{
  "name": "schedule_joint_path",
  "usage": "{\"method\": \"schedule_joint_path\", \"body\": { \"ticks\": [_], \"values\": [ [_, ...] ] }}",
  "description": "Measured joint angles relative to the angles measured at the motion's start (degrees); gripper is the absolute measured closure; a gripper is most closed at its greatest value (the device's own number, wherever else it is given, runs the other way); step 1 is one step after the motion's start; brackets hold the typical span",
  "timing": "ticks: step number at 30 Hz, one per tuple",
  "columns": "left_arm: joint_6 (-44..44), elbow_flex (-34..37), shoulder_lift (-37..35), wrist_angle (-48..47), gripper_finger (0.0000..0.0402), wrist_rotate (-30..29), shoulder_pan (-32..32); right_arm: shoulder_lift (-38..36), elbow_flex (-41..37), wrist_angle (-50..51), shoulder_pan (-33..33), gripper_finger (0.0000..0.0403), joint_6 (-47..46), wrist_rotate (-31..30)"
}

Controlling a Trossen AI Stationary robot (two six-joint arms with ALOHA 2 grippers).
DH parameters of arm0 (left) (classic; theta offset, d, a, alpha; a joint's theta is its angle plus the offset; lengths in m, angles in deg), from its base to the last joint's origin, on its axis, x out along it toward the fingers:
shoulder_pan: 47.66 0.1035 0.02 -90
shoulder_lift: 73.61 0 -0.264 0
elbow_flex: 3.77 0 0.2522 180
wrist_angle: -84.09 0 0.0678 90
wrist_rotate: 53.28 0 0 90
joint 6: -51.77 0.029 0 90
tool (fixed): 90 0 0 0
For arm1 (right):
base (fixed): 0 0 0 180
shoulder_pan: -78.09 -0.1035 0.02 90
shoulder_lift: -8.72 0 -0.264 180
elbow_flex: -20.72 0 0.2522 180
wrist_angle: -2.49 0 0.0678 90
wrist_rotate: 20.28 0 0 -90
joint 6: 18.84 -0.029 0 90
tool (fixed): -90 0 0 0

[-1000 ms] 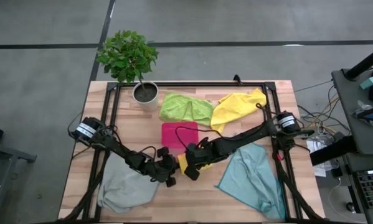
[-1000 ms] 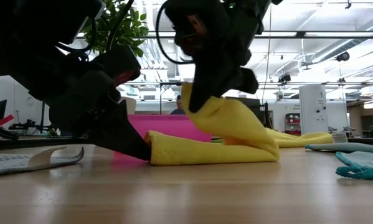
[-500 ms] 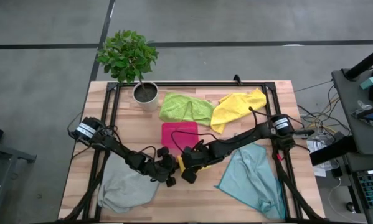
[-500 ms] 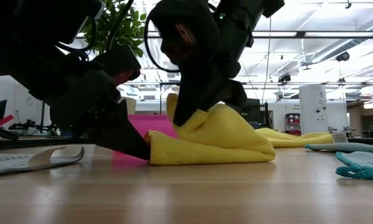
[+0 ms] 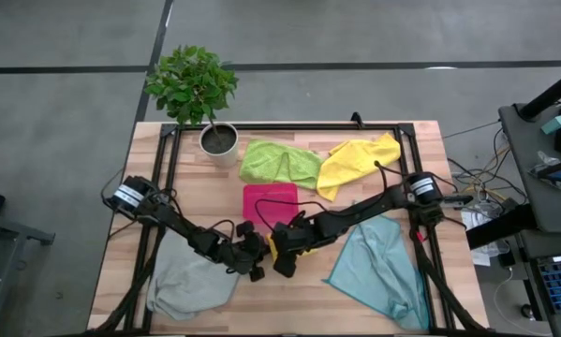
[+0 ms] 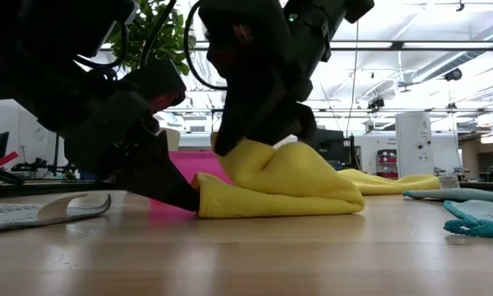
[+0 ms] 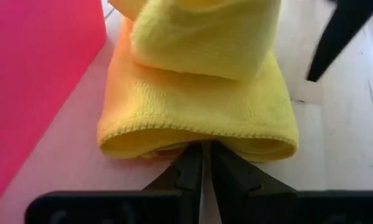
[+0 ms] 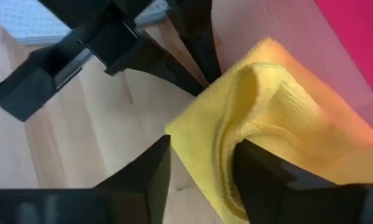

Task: Fold microfiber towels
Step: Fold the bottom yellow microfiber cloth

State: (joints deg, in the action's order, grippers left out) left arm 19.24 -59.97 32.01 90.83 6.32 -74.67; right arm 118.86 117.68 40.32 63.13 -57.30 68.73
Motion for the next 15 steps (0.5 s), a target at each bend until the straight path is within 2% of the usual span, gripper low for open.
{"method": "schedule_joint_path", "body": {
  "ticks": [7, 15],
  "values": [
    [0.13, 0.00, -1.23, -0.34, 0.0382, 1.79, -0.02, -1.71, 0.00, -0.02, 0.00, 0.0214, 2.40, -0.03],
    [-0.04, 0.13, -3.36, -4.35, 0.0382, 2.43, 0.00, -2.03, -0.04, 1.47, 0.00, 0.0228, 4.31, -0.03]
  ]
}}
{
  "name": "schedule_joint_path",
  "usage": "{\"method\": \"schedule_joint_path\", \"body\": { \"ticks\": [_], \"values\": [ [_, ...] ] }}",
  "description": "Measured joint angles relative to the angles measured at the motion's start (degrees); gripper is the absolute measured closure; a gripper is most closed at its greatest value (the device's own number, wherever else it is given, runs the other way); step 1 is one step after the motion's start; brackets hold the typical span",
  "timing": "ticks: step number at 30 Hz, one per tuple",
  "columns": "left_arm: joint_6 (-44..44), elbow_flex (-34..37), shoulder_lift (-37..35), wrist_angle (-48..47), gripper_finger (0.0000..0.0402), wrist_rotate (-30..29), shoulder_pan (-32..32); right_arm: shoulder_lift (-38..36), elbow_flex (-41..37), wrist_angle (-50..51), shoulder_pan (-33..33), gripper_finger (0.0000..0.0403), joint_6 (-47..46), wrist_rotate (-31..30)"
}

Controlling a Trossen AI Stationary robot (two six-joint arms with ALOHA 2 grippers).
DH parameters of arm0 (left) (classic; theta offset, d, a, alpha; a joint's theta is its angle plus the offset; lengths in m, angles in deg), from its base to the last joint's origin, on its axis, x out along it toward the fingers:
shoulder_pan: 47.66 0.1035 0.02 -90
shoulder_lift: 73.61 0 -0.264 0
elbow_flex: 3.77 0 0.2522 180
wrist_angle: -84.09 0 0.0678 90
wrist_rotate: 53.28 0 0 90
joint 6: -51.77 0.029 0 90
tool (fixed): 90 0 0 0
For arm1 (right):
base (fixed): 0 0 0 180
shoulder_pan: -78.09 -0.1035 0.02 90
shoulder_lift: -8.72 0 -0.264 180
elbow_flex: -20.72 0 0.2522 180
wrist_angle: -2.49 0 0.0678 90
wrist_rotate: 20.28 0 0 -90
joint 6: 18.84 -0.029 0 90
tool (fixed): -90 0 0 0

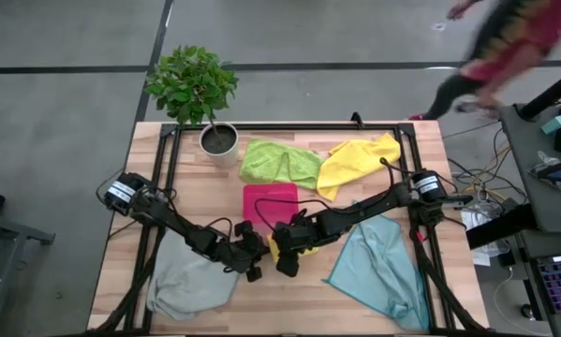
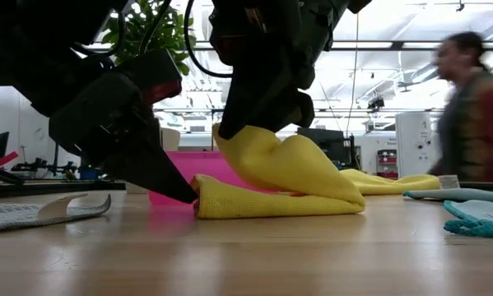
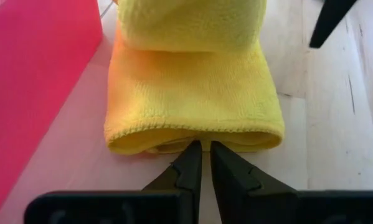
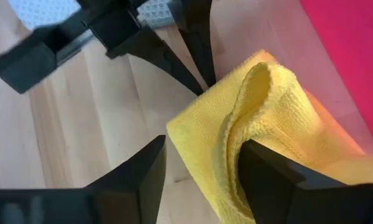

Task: Fold microfiber towels
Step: Fold the bottom yellow microfiber cloth

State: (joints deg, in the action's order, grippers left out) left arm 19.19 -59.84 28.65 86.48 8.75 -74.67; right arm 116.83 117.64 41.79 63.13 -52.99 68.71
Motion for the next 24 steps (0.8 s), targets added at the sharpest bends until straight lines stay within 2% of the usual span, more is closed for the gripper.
{"method": "schedule_joint_path", "body": {
  "ticks": [5, 8, 19, 24],
  "values": [
    [-0.04, 0.04, -0.03, -0.07, 0.0382, 0.05, 0.00, 0.00, 0.00, -1.09, 0.00, 0.0262, -1.05, 0.00],
    [-0.04, 0.07, -0.03, -0.13, 0.0382, 0.07, 0.00, 0.00, 0.00, -0.64, 0.00, 0.0258, -1.28, 0.04],
    [-0.04, 0.19, -0.03, -0.25, 0.0382, 0.07, 0.00, -0.13, 0.00, 0.83, 0.15, 0.0149, -2.90, 0.35],
    [-0.05, 0.20, -0.02, -0.34, 0.0382, 0.08, 0.00, -0.39, 0.20, 0.68, 0.16, 0.0110, -2.75, 5.53]
  ]
}}
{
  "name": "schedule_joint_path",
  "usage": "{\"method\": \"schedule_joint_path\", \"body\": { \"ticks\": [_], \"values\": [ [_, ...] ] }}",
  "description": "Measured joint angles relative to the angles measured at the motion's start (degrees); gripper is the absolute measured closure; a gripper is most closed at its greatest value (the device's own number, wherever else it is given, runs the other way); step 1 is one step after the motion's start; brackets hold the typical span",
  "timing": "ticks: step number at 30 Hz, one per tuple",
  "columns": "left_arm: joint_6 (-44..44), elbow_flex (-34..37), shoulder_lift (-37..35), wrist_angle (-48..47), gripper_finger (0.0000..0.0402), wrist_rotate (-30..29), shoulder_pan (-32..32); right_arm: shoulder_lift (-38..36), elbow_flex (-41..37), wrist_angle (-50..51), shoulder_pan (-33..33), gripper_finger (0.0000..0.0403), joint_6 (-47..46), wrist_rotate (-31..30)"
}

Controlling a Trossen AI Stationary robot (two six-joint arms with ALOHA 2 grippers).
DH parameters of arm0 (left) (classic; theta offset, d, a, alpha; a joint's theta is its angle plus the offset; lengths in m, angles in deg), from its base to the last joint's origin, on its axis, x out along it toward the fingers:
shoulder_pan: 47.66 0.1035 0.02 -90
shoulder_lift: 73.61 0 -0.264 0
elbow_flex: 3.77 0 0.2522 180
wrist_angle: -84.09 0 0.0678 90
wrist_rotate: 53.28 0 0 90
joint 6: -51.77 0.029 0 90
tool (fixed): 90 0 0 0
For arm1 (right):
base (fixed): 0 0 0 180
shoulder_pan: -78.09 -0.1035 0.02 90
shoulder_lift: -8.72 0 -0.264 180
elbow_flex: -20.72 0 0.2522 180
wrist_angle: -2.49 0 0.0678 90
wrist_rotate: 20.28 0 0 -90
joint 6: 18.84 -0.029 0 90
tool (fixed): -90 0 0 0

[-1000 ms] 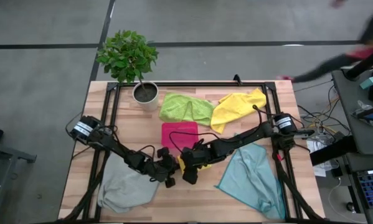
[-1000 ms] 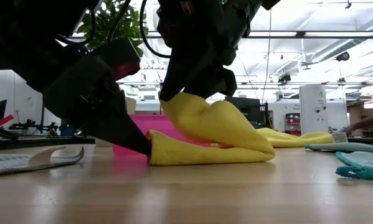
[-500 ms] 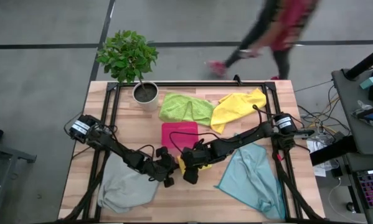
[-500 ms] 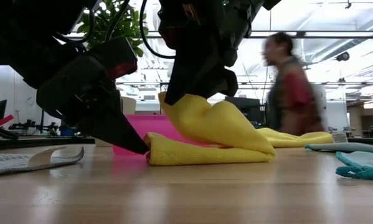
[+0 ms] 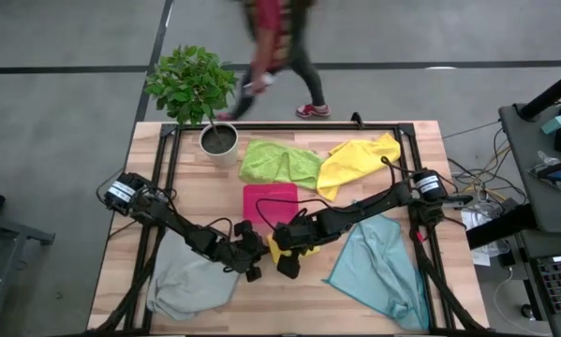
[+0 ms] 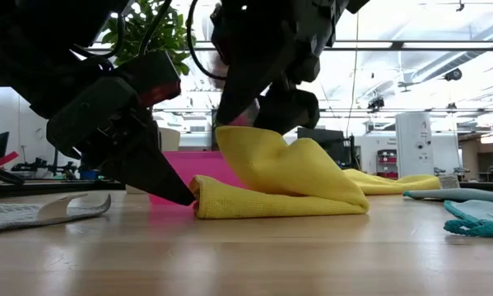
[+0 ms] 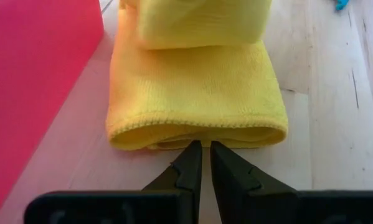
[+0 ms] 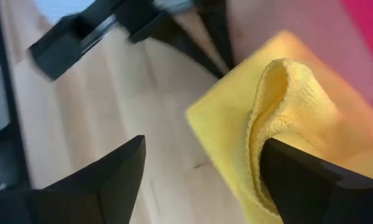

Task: Fold microfiber towels
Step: Fold the bottom yellow microfiber cloth

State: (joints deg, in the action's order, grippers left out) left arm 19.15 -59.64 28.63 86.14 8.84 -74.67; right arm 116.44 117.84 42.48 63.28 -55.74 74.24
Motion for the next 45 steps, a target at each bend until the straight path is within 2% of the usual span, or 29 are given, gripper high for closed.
{"method": "schedule_joint_path", "body": {
  "ticks": [3, 6, 8, 9, 11, 13, 15, 18, 23, 27, 31, 36, 45],
  "values": [
    [0.00, 0.00, 0.02, 0.00, 0.0382, -0.02, 0.00, 0.00, 1.01, 0.23, -0.06, 0.0098, 2.30, 1.11],
    [0.00, 0.00, 0.02, -0.06, 0.0382, 0.00, 0.00, -0.02, 1.74, 0.95, -0.14, 0.0098, 2.62, -3.37],
    [0.00, 0.00, 0.04, -0.13, 0.0382, 0.00, 0.00, -0.02, 1.74, 0.95, 0.02, 0.0101, 6.55, 3.06],
    [-0.02, 0.00, 0.04, -0.14, 0.0382, 0.00, 0.00, -0.02, 1.74, 0.98, 0.04, 0.0103, 6.30, 3.58],
    [0.00, 0.00, 0.04, -0.15, 0.0382, 0.00, 0.00, -0.36, 1.74, 2.55, -0.03, 0.0108, 4.76, -1.61],
    [-0.02, 0.00, 0.04, -0.15, 0.0382, 0.00, 0.00, -0.52, 1.74, 3.53, 0.06, 0.0113, 7.40, -2.12],
    [-0.01, 0.00, 0.04, -0.19, 0.0382, 0.00, 0.00, -0.52, 1.74, 3.22, -0.21, 0.0118, 8.17, -6.25],
    [0.00, 0.07, 0.04, -0.17, 0.0382, 0.00, 0.00, -0.52, 1.72, 2.80, -2.53, 0.0126, 16.93, -12.28],
    [-0.02, 0.13, 0.04, -0.17, 0.0382, 0.00, 0.00, -1.48, 1.70, 0.97, -4.62, 0.0143, 20.44, -18.68],
    [0.00, 0.15, 0.04, -0.16, 0.0382, 0.00, 0.00, -5.76, 1.65, 2.60, -5.98, 0.0160, 24.53, -20.14],
    [0.03, 0.13, 0.06, -0.22, 0.0382, 0.00, -0.02, -8.11, -0.09, 3.22, -8.14, 0.0178, 24.44, -20.79],
    [0.18, 0.09, 0.06, -0.01, 0.0382, 0.00, -0.01, -6.41, -3.11, -0.08, -8.85, 0.0196, 23.19, -25.80],
    [0.13, 0.09, 0.08, -0.05, 0.0382, -0.01, -0.02, 0.07, -5.96, -6.49, -8.77, 0.0221, 21.96, -27.24]
  ]
}}
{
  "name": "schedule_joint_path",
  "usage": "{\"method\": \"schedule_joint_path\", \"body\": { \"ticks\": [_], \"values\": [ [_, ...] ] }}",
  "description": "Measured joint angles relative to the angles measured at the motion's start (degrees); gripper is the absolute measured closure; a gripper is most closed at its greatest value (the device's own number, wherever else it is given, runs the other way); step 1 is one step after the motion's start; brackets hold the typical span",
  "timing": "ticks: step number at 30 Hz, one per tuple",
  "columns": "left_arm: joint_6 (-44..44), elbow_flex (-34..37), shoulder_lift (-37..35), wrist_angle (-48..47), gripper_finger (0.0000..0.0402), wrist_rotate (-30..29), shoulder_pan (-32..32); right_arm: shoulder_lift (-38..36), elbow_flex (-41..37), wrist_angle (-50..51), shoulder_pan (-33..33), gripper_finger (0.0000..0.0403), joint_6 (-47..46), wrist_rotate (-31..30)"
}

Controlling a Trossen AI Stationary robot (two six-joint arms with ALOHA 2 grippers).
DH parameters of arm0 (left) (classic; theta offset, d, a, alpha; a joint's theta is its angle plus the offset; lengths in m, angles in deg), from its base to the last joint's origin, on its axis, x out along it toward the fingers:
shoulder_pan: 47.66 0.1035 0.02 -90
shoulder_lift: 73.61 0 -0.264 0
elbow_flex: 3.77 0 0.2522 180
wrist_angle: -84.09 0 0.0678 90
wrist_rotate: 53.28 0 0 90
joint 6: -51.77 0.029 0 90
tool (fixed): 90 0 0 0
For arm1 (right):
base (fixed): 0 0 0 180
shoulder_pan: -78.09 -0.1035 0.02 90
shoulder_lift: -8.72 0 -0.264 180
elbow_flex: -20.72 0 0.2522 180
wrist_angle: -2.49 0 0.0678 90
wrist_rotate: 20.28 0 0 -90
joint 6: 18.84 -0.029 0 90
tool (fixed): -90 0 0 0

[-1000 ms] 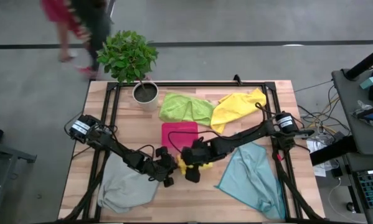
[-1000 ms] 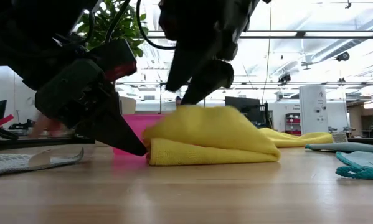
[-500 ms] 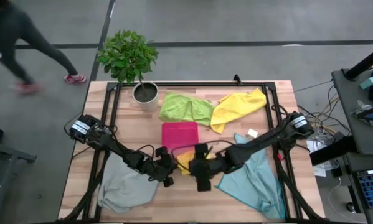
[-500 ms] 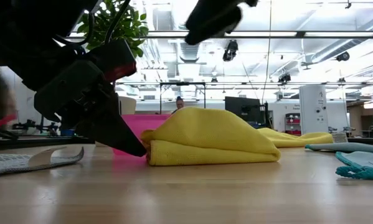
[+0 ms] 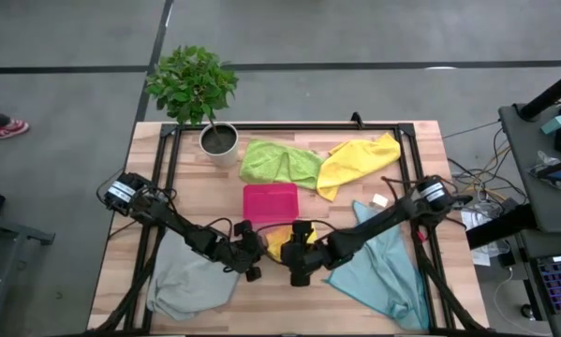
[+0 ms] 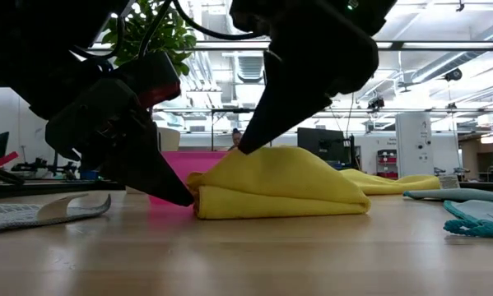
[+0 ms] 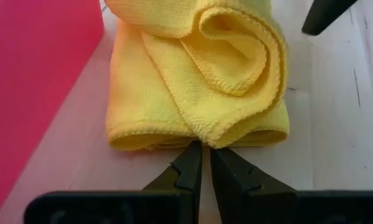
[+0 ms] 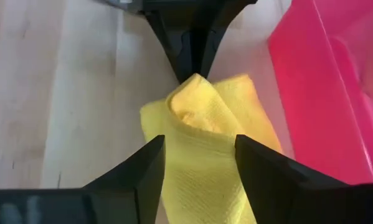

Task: Fold microfiber towels
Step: Fold the bottom yellow microfiber cloth

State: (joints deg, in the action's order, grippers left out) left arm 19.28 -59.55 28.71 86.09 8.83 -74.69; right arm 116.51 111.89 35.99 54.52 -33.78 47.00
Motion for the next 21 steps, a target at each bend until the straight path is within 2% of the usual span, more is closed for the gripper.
{"method": "schedule_joint_path", "body": {
  "ticks": [4, 9, 12, 18, 21],
  "values": [
    [-0.02, 0.07, 0.00, -0.08, 0.0382, -0.01, 0.00, 0.67, 0.00, -0.19, 0.32, 0.0258, -0.66, 1.71],
    [0.00, 0.05, 0.00, -0.08, 0.0382, -0.01, 0.01, 0.69, 0.00, -1.31, 0.21, 0.0338, 0.22, 11.03],
    [-0.02, 0.17, 0.00, 0.06, 0.0382, -0.06, 0.02, 0.64, 0.00, -0.66, 0.09, 0.0379, -0.55, 11.44],
    [-0.07, 0.17, 0.00, 0.10, 0.0382, -0.10, 0.02, -3.18, 0.40, -0.52, 0.70, 0.0391, 1.68, 10.14],
    [-0.05, 0.17, 0.00, 0.11, 0.0382, -0.13, 0.02, -4.58, 1.06, -0.51, 1.96, 0.0392, 3.35, 7.11]
  ]
}}
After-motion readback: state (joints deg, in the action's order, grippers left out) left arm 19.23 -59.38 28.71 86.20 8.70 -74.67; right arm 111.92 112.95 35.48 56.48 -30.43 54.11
